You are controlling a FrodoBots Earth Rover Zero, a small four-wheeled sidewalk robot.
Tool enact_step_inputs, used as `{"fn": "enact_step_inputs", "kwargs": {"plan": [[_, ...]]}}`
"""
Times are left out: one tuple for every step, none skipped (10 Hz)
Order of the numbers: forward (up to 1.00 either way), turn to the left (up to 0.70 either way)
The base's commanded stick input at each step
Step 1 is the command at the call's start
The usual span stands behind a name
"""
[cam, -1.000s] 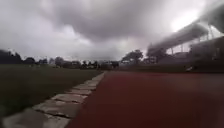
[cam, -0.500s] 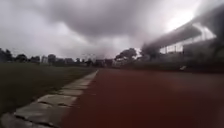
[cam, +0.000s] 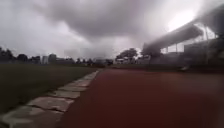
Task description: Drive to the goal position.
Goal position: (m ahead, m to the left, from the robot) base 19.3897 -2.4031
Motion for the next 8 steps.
{"fn": "enact_step_inputs", "kwargs": {"plan": [[0.5,0.0],[0.5,0.0],[0.5,0.0],[0.5,0.0],[0.5,0.0],[0.5,0.0],[0.5,0.0],[0.5,0.0]]}}
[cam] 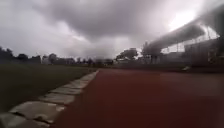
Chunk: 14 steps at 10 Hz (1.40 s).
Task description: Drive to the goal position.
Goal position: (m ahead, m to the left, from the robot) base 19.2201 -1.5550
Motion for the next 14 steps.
{"fn": "enact_step_inputs", "kwargs": {"plan": [[0.5,0.0],[0.5,0.0],[0.5,0.0],[0.5,0.0],[0.5,0.0],[0.5,0.0],[0.5,0.0],[0.5,0.0],[0.5,0.0],[0.5,0.0],[0.5,0.0],[0.5,0.0],[0.5,0.0],[0.5,0.0]]}}
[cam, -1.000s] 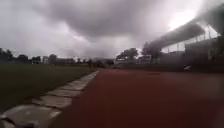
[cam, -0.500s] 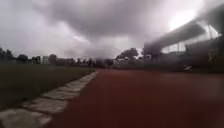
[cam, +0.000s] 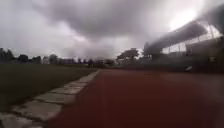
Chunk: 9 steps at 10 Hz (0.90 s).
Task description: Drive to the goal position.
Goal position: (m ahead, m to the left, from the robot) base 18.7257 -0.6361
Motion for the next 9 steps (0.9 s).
{"fn": "enact_step_inputs", "kwargs": {"plan": [[0.5,0.0],[0.5,0.0],[0.5,0.0],[0.5,0.0],[0.5,0.0],[0.5,0.0],[0.5,0.0],[0.5,0.0],[0.5,0.0]]}}
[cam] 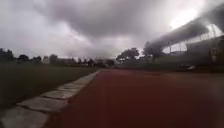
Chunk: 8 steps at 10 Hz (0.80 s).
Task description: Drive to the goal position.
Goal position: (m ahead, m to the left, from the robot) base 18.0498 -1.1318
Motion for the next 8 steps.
{"fn": "enact_step_inputs", "kwargs": {"plan": [[0.5,0.0],[0.5,0.0],[0.5,0.0],[0.5,0.0],[0.5,0.0],[0.5,0.0],[0.5,0.0],[0.5,0.0]]}}
